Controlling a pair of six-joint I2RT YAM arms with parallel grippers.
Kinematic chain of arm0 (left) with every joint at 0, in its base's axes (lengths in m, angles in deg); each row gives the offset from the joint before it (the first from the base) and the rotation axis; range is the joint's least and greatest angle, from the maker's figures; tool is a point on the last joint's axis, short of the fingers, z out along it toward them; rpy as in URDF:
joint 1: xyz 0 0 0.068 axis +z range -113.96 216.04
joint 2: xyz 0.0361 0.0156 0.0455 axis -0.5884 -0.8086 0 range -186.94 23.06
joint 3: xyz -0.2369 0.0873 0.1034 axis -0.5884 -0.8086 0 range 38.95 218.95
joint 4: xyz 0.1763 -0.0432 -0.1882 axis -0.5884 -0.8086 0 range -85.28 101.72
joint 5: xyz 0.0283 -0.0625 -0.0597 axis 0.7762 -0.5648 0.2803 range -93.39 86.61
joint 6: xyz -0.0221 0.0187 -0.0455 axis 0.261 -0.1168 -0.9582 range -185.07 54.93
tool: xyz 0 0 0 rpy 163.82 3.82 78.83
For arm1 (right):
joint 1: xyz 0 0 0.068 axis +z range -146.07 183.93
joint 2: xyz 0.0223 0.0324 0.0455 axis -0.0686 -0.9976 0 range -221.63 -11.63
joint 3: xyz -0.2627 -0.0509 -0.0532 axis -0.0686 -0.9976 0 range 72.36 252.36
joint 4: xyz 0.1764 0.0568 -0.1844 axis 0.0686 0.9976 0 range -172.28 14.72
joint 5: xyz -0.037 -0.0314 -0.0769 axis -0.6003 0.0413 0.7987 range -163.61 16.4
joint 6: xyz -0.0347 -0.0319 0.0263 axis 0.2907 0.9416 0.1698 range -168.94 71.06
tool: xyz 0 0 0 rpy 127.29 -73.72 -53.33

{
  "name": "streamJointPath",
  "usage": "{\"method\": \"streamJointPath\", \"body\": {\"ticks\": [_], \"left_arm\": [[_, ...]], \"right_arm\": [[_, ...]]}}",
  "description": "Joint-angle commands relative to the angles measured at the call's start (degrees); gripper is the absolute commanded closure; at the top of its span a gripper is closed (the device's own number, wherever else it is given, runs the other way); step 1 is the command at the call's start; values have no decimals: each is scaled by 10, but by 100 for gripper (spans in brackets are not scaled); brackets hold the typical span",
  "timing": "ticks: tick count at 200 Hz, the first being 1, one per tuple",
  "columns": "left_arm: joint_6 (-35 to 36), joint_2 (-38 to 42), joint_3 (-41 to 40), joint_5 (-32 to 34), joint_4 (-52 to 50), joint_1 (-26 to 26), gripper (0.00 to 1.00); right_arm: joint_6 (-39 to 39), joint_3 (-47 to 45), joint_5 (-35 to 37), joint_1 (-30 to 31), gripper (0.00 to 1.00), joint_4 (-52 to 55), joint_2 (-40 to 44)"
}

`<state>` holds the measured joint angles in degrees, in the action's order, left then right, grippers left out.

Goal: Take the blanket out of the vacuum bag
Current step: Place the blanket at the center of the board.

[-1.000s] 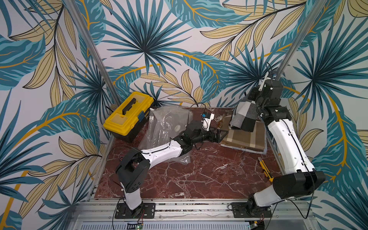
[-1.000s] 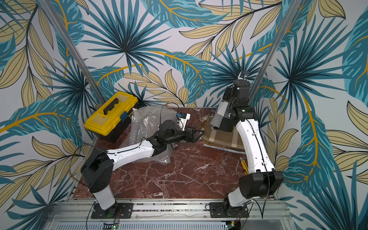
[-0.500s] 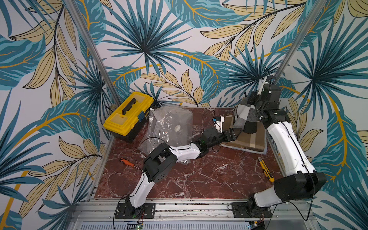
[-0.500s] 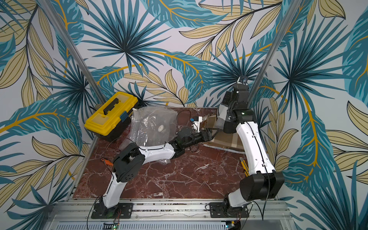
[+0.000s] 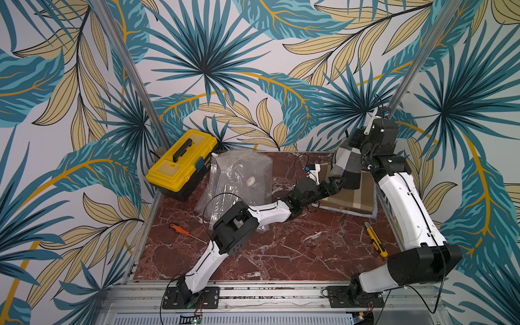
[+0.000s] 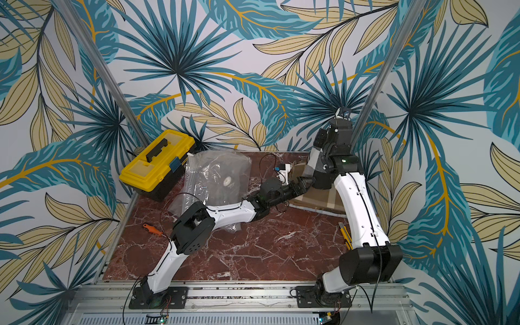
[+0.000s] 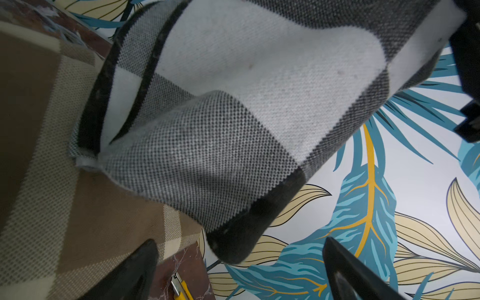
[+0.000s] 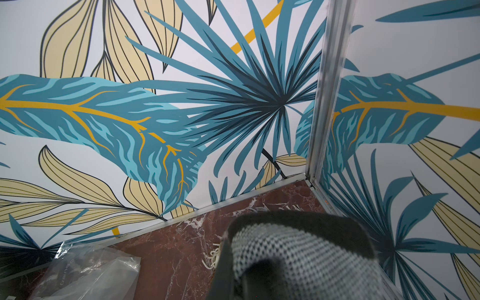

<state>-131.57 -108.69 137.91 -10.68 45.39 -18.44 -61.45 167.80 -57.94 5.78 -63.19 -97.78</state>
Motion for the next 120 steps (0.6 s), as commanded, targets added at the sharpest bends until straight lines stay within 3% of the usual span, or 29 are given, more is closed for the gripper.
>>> {"method": "streamJointPath", "body": {"ticks": [1, 120], "left_arm": [[-14, -20, 34, 8, -15, -5, 0], [-42, -127, 170, 60, 30, -23, 0]], "right_arm": [[-11, -1, -9, -2, 100, -59, 13], [-39, -34, -27, -2, 100, -85, 20]]}}
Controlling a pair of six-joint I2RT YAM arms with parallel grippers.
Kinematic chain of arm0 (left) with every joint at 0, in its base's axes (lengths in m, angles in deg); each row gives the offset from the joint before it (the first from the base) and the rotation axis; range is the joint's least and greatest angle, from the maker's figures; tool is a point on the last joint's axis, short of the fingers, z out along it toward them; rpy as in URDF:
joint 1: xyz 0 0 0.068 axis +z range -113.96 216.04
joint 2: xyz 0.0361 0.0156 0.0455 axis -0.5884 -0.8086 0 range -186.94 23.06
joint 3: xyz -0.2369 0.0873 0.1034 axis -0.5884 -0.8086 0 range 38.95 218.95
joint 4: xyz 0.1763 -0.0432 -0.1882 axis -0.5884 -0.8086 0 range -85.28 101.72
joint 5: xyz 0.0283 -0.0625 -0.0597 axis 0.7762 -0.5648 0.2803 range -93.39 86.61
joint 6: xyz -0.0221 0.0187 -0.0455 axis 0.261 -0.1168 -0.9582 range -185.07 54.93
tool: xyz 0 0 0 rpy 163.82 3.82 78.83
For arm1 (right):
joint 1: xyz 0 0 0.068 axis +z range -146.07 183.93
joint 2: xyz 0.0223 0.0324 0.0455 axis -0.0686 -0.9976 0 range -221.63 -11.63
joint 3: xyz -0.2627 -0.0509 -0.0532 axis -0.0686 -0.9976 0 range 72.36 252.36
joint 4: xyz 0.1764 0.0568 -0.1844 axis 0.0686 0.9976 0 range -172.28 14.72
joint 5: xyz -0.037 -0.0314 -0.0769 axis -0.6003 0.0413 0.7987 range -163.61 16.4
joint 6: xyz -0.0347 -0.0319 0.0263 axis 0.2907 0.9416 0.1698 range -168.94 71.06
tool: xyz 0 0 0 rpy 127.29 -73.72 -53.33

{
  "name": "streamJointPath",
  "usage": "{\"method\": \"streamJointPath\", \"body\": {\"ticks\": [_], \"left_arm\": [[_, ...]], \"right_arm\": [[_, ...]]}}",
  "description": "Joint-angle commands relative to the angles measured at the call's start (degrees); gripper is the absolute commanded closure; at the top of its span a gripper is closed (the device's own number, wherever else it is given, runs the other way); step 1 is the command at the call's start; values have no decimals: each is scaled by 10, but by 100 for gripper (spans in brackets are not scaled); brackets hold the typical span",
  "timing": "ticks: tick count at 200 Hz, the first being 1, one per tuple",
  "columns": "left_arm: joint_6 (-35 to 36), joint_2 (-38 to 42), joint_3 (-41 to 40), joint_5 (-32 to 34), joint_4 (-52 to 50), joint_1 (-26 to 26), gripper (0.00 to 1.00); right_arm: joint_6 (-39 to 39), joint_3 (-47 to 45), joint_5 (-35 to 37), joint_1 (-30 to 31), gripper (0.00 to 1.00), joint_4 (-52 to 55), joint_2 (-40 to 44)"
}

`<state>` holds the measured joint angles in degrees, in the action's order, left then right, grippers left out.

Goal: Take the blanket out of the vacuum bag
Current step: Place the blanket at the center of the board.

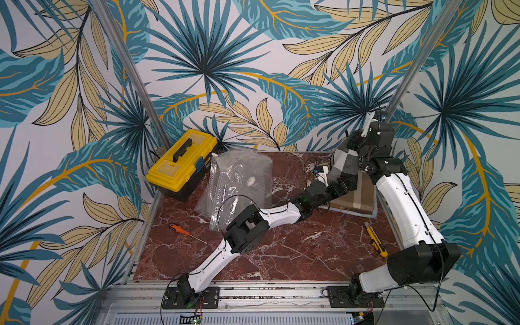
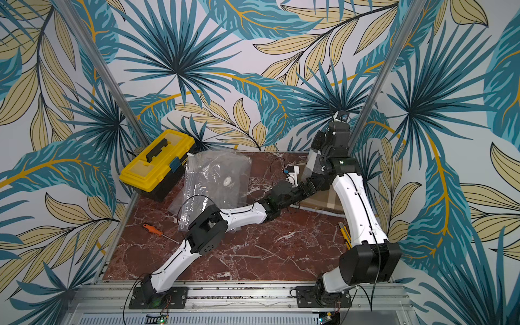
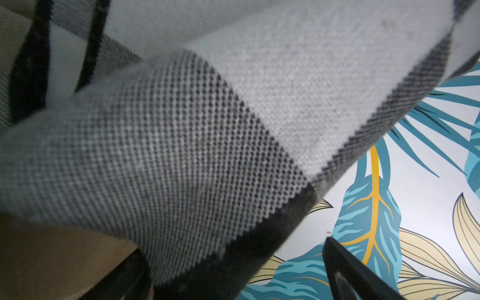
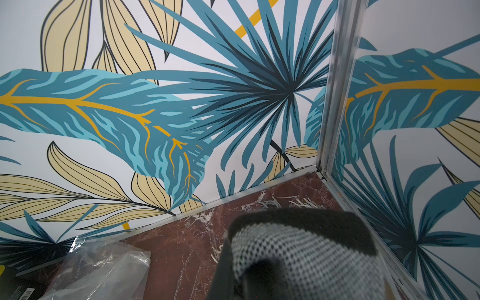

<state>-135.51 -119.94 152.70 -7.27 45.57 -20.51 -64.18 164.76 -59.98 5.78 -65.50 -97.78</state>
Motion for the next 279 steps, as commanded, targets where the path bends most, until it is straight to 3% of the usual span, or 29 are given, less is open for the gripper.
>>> {"method": "streamJointPath", "body": {"ticks": [1, 16, 24, 40, 64, 97, 139, 181, 226, 250, 279], "left_arm": [[-2, -15, 22, 27, 30, -2, 0], [-5, -21, 29, 43, 49, -2, 6], [-8, -25, 33, 46, 57, -2, 15], [-9, -21, 25, 44, 74, -1, 48], [-2, 8, -25, 42, 98, 5, 61], [-40, 48, -113, 29, 138, 28, 100], [-62, 108, -127, -141, 53, 77, 100], [113, 194, -61, -273, -264, 114, 100], [329, 250, 60, -245, -630, 125, 100], [380, 250, 125, -231, -738, 127, 99], [390, 203, 213, -245, -798, 134, 98]], "right_arm": [[-12, -4, -6, -2, 100, -62, 21], [-15, -13, -2, -2, 100, -68, 26], [-16, -16, -1, -3, 100, -69, 27], [-10, -14, 1, -2, 100, -64, 25], [2, -21, 16, -2, 100, -59, 32], [8, -43, 32, -6, 100, -60, 50], [17, -73, 44, -19, 100, -49, 100], [31, -80, 50, -24, 100, 6, 173], [40, -110, 65, -24, 100, 106, 263], [49, -160, 93, -25, 100, 146, 325], [63, -229, 138, -25, 100, 169, 384]]}}
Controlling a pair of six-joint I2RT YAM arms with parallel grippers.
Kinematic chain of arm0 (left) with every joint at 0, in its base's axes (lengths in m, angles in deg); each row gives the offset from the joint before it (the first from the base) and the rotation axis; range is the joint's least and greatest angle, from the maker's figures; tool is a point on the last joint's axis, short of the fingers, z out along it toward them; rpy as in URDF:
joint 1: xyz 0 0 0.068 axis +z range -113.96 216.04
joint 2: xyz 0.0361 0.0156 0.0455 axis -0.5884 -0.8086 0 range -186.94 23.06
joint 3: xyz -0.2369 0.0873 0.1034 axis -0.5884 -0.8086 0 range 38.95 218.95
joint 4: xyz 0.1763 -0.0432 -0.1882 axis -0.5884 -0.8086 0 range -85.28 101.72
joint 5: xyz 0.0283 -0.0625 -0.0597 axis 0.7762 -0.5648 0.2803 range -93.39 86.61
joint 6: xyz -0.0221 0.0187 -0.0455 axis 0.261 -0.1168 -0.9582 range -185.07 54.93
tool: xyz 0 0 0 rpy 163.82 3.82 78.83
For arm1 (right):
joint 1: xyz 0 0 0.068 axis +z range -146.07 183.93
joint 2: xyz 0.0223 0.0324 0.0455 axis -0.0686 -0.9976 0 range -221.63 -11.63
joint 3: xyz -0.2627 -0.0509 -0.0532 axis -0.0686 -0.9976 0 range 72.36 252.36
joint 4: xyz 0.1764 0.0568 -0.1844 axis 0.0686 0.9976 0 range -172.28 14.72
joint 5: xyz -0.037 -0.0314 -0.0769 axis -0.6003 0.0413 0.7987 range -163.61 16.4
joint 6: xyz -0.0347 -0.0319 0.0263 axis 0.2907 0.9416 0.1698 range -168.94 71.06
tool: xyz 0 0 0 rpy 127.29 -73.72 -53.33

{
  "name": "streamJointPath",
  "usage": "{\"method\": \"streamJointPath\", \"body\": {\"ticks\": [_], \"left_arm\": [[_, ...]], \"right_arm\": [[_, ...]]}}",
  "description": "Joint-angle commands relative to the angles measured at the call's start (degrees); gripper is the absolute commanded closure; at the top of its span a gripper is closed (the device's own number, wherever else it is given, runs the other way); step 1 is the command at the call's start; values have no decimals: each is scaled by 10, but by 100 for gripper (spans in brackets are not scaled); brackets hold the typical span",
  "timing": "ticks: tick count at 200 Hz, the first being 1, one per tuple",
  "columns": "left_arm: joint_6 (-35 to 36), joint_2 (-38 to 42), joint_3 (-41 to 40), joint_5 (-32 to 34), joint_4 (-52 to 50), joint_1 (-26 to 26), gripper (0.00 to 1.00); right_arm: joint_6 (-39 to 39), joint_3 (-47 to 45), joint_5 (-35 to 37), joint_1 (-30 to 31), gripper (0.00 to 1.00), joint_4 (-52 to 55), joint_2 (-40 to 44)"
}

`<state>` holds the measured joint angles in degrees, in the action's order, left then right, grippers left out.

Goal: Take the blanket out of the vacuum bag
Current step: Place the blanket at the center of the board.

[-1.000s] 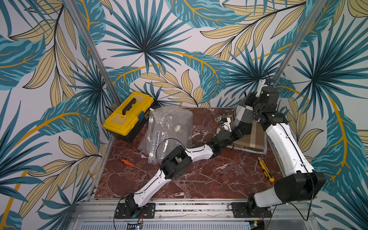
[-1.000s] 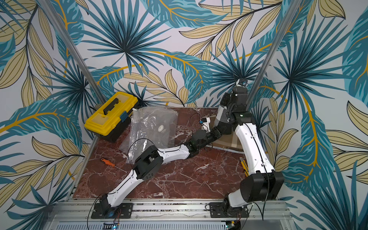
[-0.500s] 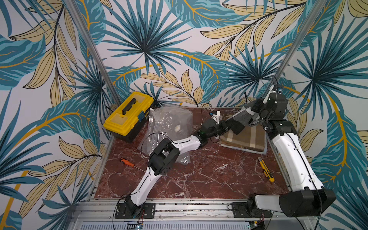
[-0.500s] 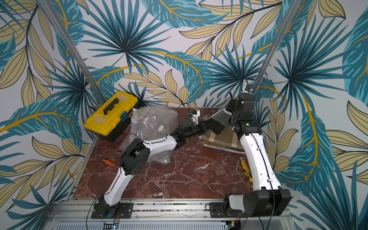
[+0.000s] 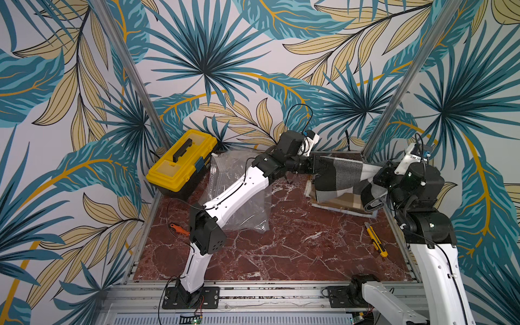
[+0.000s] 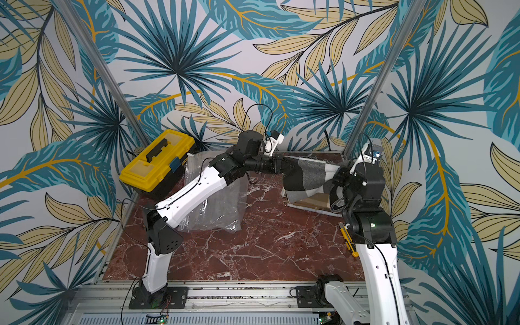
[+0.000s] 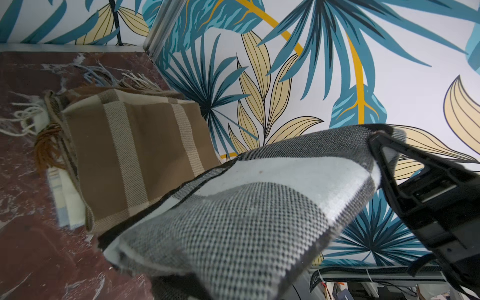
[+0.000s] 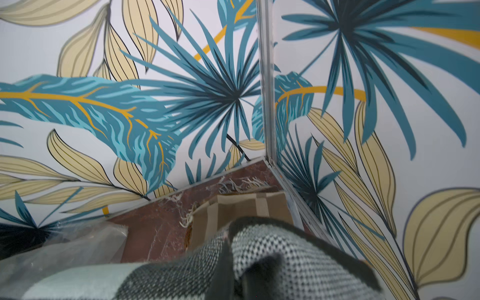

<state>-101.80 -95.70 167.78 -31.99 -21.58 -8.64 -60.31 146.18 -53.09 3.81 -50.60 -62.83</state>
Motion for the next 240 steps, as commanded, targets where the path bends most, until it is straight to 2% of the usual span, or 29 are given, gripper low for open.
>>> {"method": "streamJointPath", "body": {"ticks": [1, 26, 49, 69, 83, 123, 140, 148, 164, 176, 208, 223, 240], "left_arm": [[53, -42, 66, 1, -128, 16, 98], [17, -136, 172, -60, -117, 37, 100], [-50, -241, 283, -128, -54, 68, 100], [-107, -258, 258, -170, 79, 91, 100], [-112, -260, 244, -180, 148, 101, 100], [-81, -265, 245, -157, 278, 118, 100], [-51, -260, 239, -104, 314, 117, 100], [-39, -258, 234, -74, 340, 116, 100], [-2, -260, 227, -14, 396, 110, 100], [36, -265, 229, 23, 420, 103, 100], [157, -296, 216, 105, 435, 74, 100], [172, -316, 205, 99, 405, 64, 100], [143, -342, 192, 26, 344, 53, 100]], "right_arm": [[26, -45, 70, -5, 100, 21, 36], [43, -90, 81, -10, 100, 4, 28], [36, -77, 4, -47, 100, -13, -39], [30, -40, -57, -85, 100, -20, -109], [29, -19, -71, -107, 100, -38, -142], [27, 82, -115, -177, 100, -67, -230], [36, 135, -118, -194, 100, -76, -270], [17, 159, -102, -197, 100, -51, -284], [25, 82, -109, -197, 100, -150, -254], [26, 55, -83, -199, 100, -170, -244], [16, -9, -90, -210, 100, -220, -234], [7, -47, -88, -210, 100, -220, -256], [-6, -87, -96, -219, 100, -205, -293]]}}
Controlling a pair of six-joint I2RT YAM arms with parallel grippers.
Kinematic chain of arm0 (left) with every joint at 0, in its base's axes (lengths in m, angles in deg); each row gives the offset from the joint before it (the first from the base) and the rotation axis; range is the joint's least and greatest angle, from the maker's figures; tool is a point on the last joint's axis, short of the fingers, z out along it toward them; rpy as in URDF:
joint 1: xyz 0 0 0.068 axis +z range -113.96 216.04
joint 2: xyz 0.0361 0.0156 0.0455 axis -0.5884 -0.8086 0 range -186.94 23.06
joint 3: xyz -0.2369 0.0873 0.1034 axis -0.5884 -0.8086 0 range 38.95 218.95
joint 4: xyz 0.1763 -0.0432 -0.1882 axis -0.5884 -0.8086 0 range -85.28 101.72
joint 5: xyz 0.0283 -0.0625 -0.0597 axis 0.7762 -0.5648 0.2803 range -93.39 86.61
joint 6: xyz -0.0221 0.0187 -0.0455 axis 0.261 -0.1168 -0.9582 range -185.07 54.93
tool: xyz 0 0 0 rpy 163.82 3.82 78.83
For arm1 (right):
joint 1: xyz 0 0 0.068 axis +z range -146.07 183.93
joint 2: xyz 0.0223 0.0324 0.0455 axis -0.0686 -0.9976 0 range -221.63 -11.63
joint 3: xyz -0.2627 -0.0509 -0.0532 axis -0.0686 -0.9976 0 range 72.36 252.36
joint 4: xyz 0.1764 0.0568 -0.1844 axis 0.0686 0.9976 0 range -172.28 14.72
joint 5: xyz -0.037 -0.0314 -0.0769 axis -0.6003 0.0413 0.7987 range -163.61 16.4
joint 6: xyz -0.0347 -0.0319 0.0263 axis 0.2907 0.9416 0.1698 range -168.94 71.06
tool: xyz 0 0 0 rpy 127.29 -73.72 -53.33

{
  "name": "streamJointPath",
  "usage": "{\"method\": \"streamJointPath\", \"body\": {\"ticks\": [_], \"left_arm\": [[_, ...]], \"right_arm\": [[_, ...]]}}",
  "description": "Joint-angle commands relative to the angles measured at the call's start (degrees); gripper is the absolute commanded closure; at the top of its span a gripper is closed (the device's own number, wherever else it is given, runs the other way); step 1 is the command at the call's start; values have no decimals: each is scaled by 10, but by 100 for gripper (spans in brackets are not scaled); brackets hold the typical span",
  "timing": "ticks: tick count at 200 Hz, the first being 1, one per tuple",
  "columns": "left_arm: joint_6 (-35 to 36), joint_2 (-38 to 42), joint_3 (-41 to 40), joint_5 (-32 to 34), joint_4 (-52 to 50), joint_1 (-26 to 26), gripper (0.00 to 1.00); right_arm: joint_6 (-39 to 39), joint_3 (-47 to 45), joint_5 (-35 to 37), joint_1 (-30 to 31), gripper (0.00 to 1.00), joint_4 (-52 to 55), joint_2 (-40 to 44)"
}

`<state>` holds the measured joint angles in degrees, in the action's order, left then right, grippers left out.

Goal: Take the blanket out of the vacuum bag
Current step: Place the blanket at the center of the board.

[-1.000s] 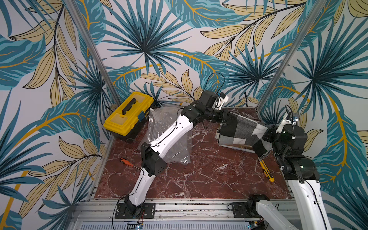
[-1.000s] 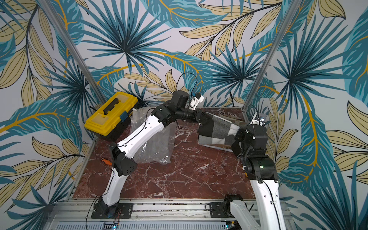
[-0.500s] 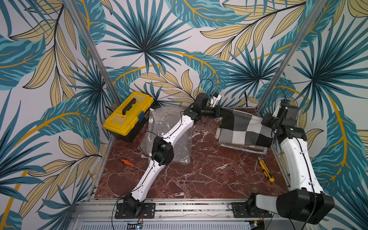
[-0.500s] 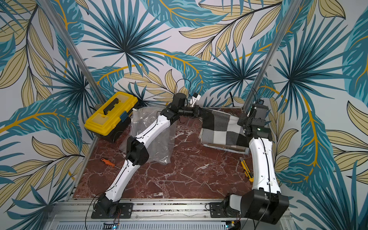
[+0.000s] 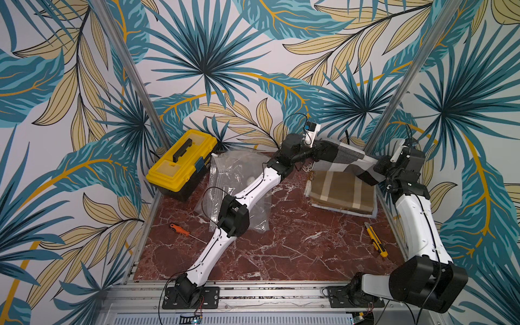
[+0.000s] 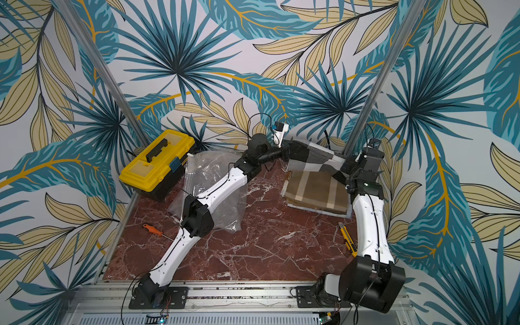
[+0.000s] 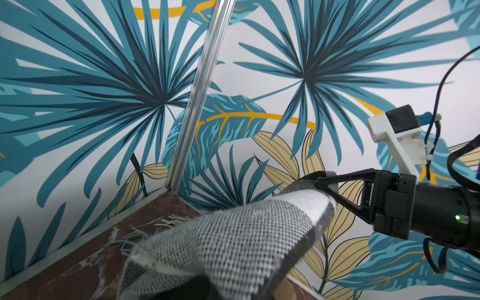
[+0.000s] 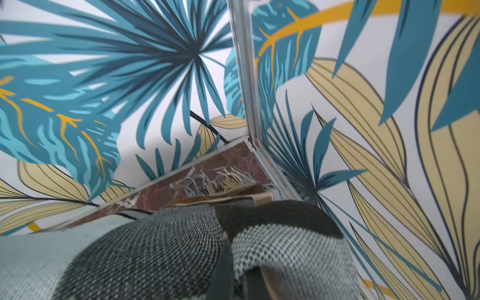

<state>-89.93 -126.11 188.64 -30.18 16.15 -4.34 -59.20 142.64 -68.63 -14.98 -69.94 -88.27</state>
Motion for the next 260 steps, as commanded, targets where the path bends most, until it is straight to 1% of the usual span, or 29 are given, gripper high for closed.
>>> {"method": "streamJointPath", "body": {"ticks": [1, 14, 31, 46, 60, 73, 87, 106, 117, 121, 130, 148, 162, 169, 174, 188, 194, 198, 202, 213, 220, 232, 239, 260], "left_arm": [[24, -39, -17, 2, -38, 10, 100], [47, -46, -21, -43, -129, -6, 100], [85, -35, -41, -57, -257, -23, 100], [81, -19, -72, -79, -324, -24, 100], [77, 4, -117, -95, -355, -22, 100], [77, 37, -178, -95, -352, -23, 100], [67, 77, -253, -87, -313, -24, 100], [54, 114, -315, -70, -276, -24, 100], [47, 119, -332, -62, -266, -27, 100], [46, 136, -335, -60, -264, -28, 100], [43, 143, -337, -55, -265, -30, 100], [38, 146, -335, -57, -271, -34, 100], [35, 147, -336, -63, -272, -36, 100], [34, 147, -336, -63, -275, -36, 96], [33, 146, -337, -63, -276, -37, 91], [33, 144, -337, -65, -285, -37, 85], [32, 143, -337, -64, -289, -37, 79], [32, 144, -338, -64, -292, -37, 71], [33, 144, -338, -62, -297, -37, 67], [38, 151, -338, -60, -318, -38, 61], [44, 159, -341, -50, -337, -39, 59], [52, 183, -355, -15, -370, -42, 59], [55, 200, -365, 9, -395, -44, 58], [61, 248, -396, 117, -455, -53, 56]], "right_arm": [[-17, -53, 59, -32, 100, -10, -40], [-25, -73, 44, -39, 100, 22, -61], [-30, -97, 21, -44, 100, 45, -69], [-42, -121, 13, -45, 100, 58, -55], [-48, -138, 0, -46, 100, 71, -36], [-56, -149, -5, -46, 100, 85, -22], [-61, -159, -10, -46, 100, 94, -11], [-72, -178, -38, -46, 100, 88, -1], [-77, -189, -58, -46, 100, 84, 2], [-80, -192, -61, -46, 100, 85, 3], [-83, -199, -67, -46, 100, 85, 4], [-84, -212, -73, -46, 100, 92, 10], [-84, -220, -64, -46, 100, 102, 15], [-83, -224, -57, -46, 100, 106, 16], [-85, -226, -55, -46, 100, 108, 17], [-90, -232, -56, -46, 100, 107, 20], [-90, -234, -56, -46, 100, 107, 21], [-91, -233, -56, -46, 94, 108, 22], [-91, -232, -57, -46, 86, 112, 24], [-92, -227, -59, -46, 66, 128, 35], [-91, -222, -56, -46, 58, 141, 47], [-90, -210, -46, -46, 48, 184, 66], [-89, -202, -41, -46, 44, 208, 79], [-84, -183, -39, -46, 33, 260, 116]]}}
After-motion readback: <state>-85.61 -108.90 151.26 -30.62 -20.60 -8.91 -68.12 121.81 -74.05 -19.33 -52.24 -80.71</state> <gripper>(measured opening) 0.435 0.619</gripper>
